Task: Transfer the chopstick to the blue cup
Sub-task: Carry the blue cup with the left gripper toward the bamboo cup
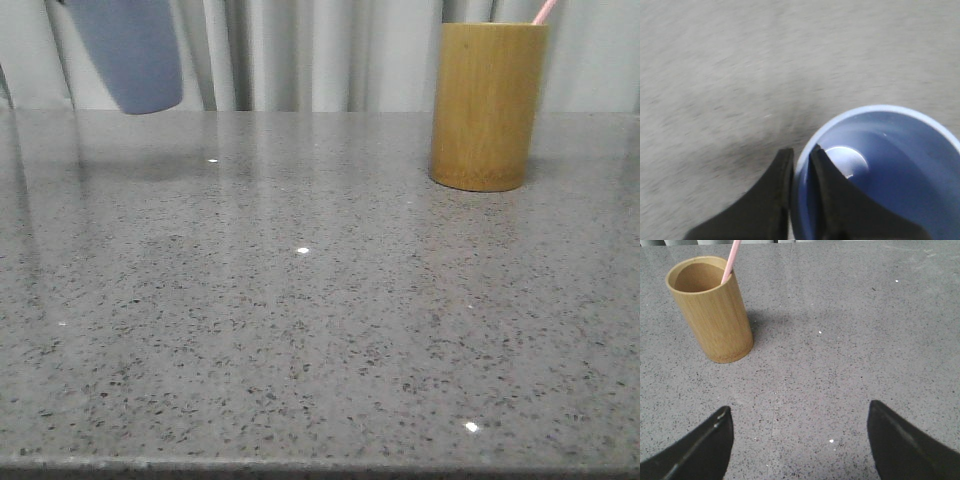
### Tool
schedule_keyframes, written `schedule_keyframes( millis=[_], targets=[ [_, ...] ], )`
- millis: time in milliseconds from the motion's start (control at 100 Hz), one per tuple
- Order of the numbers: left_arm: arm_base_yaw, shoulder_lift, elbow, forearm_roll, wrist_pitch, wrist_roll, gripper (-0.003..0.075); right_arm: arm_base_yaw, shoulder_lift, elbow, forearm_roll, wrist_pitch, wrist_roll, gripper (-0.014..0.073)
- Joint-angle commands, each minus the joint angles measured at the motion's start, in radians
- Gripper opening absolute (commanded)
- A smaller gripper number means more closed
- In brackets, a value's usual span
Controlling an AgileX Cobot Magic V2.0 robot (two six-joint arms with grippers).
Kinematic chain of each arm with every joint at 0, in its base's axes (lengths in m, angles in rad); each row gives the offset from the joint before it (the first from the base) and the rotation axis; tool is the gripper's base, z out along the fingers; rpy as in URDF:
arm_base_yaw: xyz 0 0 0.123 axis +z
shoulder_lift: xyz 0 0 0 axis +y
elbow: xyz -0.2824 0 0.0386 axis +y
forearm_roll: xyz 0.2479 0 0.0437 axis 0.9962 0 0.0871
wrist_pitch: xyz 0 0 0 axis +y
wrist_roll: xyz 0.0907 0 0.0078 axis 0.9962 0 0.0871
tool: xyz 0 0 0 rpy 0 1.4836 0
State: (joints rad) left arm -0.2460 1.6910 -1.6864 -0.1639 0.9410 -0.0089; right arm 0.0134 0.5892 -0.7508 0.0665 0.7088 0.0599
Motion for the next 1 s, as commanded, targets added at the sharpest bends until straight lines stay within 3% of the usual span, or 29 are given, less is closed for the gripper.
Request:
schedule_keyframes(
  millis=[0,390,990],
  targets=[
    [-0.067,-0.019,-0.071,0.000,-0.040,-0.002,-0.0019,-0.004,0.007,-0.038,0.002,-0.077,0.000,0.0559],
    [-0.228,0.111,-0.143,0.006,-0.017,-0.002,-0.0019,-0.004,0.007,-0.038,0.002,-0.079,0.000,0.0559],
    [-0.261,0.174,-0.144,0.022,0.009,0.009,-0.0019,-0.004,0.007,-0.038,0.002,-0.079,0.000,0.0559]
  ],
)
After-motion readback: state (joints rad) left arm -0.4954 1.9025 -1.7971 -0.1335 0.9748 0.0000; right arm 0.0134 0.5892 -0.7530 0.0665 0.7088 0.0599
